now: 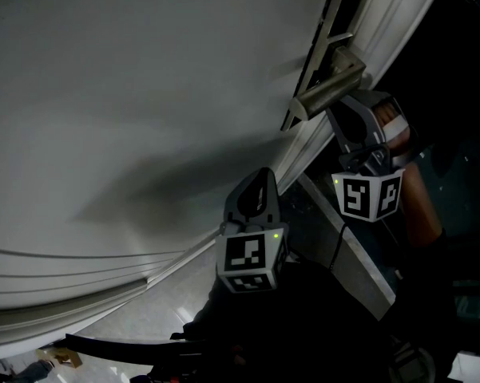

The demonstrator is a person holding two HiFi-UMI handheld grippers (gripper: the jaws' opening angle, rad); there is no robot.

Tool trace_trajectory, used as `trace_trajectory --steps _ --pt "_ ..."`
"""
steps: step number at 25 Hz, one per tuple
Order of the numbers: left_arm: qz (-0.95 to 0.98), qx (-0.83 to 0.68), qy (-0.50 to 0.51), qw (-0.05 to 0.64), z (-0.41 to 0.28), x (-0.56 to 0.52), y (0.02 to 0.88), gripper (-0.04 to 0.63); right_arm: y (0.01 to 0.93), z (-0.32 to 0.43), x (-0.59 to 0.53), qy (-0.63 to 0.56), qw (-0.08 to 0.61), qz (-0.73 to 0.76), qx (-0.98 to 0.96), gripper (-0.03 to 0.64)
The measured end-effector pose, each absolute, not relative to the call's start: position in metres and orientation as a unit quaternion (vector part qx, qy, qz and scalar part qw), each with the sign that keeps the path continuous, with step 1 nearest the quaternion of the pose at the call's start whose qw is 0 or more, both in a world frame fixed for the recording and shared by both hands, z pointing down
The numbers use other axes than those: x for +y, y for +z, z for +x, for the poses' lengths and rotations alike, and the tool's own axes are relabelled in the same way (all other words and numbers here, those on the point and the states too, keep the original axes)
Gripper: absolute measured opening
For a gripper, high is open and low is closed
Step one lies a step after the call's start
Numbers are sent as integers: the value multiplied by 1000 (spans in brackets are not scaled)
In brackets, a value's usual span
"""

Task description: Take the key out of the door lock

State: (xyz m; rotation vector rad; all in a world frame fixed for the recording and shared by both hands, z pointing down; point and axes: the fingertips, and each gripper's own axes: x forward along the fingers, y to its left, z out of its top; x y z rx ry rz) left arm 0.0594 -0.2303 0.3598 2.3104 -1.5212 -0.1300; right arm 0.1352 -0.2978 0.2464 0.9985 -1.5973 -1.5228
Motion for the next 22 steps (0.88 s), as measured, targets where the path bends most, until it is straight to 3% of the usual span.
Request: trace_trajectory --steps 22 --pt "818 -542 -48 187 56 -230 361 0 247 135 -297 -592 357 386 -611 12"
